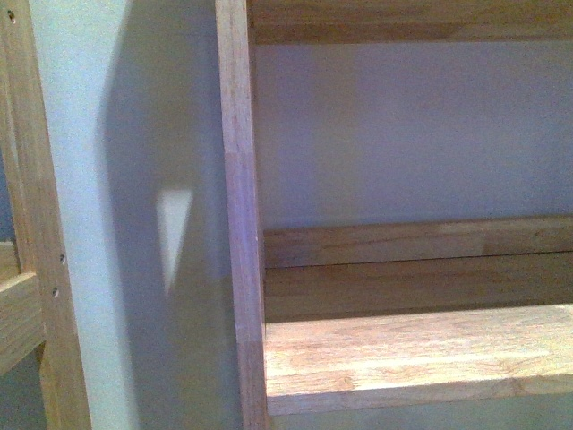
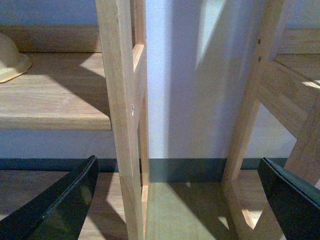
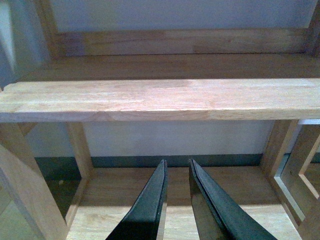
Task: Put away toys
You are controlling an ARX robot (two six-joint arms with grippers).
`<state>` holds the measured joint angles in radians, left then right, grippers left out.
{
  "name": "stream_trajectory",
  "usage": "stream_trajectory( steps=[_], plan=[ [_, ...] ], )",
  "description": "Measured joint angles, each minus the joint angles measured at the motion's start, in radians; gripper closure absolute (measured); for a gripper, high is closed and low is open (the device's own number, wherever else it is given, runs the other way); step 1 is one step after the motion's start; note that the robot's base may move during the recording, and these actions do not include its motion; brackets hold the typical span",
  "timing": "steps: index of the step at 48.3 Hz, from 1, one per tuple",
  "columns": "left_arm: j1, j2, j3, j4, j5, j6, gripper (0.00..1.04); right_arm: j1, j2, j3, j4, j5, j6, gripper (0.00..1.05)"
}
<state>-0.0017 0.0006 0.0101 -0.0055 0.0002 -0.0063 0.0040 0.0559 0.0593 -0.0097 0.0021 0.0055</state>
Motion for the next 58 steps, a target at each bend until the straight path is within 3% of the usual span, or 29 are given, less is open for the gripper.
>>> stream_trajectory(
  steps=[26, 34, 46, 52, 58],
  plan=[
    [0.0, 0.0, 0.0, 0.0, 0.0, 0.0, 0.06, -0.001, -0.048, -0.046, 0.005, -0.001, 0.0, 0.86],
    [0.0, 0.0, 0.0, 0.0, 0.0, 0.0, 0.06, -0.001, -0.048, -0.046, 0.005, -0.001, -0.001, 0.56],
    [0.0, 0.0, 0.0, 0.0, 0.0, 0.0, 0.06, -0.001, -0.048, -0.046, 0.005, -0.001, -0.001, 0.25],
    [0.0, 0.0, 0.0, 0.0, 0.0, 0.0, 0.06, -0.001, -0.048, -0.046, 0.005, -0.001, -0.001, 0.02],
    [0.0, 0.0, 0.0, 0.0, 0.0, 0.0, 0.06, -0.001, -0.048, -0.046, 0.005, 0.0, -0.002, 0.0]
  ],
)
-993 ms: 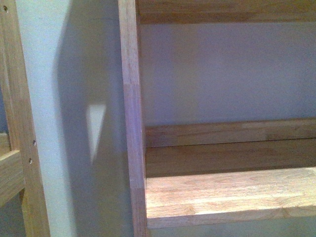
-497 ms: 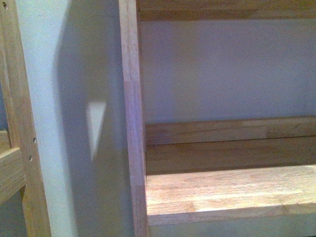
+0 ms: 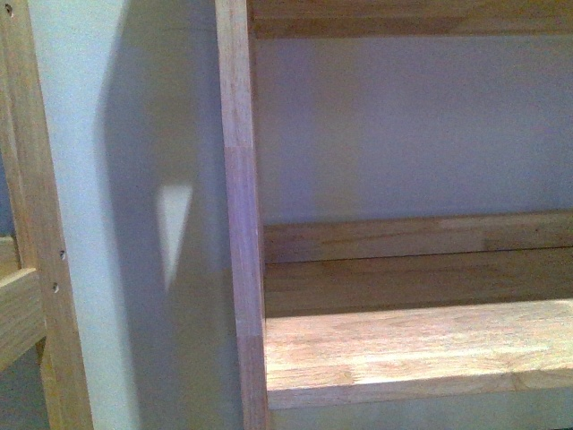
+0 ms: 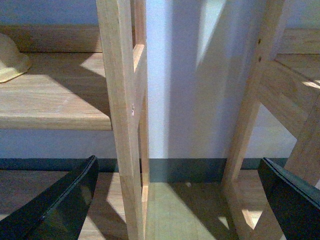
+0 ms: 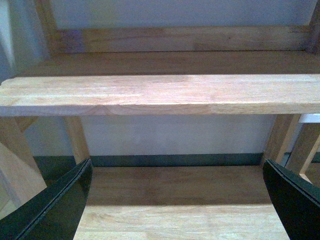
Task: Put away toys
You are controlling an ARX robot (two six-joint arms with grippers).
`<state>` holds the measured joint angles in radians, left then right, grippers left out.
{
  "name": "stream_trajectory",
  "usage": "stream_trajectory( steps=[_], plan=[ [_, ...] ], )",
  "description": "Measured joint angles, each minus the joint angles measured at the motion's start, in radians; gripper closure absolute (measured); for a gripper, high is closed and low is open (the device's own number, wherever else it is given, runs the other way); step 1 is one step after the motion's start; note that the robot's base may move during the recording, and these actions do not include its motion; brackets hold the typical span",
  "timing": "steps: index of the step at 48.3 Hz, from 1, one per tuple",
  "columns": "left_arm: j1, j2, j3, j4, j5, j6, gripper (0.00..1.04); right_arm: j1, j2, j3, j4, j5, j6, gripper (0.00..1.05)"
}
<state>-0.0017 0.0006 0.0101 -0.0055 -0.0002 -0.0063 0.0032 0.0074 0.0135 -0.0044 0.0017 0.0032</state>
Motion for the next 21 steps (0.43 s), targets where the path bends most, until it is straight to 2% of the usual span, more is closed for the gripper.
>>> stream_trajectory(
  steps=[21],
  plan=[
    [0.0, 0.0, 0.0, 0.0, 0.0, 0.0, 0.06, 0.0, 0.0, 0.0, 0.0, 0.0, 0.0, 0.0]
  ],
)
